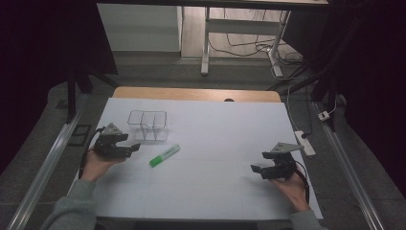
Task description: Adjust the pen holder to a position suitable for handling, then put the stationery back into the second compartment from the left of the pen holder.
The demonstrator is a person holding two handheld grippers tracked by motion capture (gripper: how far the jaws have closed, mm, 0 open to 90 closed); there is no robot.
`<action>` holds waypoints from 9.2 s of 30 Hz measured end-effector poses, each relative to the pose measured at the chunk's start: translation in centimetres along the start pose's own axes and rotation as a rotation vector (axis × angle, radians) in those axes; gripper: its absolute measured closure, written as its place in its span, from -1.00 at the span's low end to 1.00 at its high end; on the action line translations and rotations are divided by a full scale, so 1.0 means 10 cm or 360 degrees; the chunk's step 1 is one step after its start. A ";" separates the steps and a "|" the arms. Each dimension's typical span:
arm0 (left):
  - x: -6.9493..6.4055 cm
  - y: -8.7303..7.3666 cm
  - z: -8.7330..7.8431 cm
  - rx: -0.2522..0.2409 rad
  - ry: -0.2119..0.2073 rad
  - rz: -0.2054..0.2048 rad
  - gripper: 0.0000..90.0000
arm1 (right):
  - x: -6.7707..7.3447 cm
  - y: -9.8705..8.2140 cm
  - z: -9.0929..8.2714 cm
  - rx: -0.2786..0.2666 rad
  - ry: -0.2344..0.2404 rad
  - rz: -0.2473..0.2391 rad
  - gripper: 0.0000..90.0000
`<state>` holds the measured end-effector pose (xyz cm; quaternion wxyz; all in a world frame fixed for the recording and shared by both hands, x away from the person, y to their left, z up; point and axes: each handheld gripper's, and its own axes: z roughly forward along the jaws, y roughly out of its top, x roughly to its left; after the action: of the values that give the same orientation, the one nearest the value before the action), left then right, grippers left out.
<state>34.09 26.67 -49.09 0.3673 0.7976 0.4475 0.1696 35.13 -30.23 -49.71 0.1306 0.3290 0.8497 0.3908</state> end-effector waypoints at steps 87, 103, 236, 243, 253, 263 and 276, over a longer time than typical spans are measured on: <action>0.56 0.22 0.54 0.0118 -0.0034 -0.0108 0.98 | 0.01 -0.01 0.05 0.0054 -0.0056 0.0003 -0.49; 0.40 0.31 0.63 0.0125 -0.0068 -0.0061 0.98 | 0.01 0.00 0.06 0.0051 -0.0048 0.0001 -0.49; -0.47 0.68 0.45 0.0176 -0.0271 0.0231 -0.07 | 0.01 0.00 0.06 0.0046 -0.0025 0.0013 -0.49; -0.50 0.59 0.29 0.0193 -0.0272 0.0247 -0.14 | 0.02 0.00 0.05 0.0037 -0.0024 0.0004 -0.49; -0.52 0.53 0.23 0.0295 -0.0327 0.0292 -0.23 | 0.03 0.01 0.08 0.0045 -0.0017 -0.0015 -0.49; -0.61 0.55 0.35 0.0457 -0.0306 0.0363 -0.27 | 0.04 -0.01 0.05 0.0058 -0.0031 -0.0008 -0.49; -0.65 0.49 0.55 0.0629 -0.0295 0.0373 -0.32 | 0.06 -0.03 0.02 0.0042 -0.0034 -0.0014 -0.48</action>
<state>36.75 17.21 -48.79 0.2214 0.9125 0.3409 0.0463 34.68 -29.83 -50.06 0.1371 0.3312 0.8547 0.3755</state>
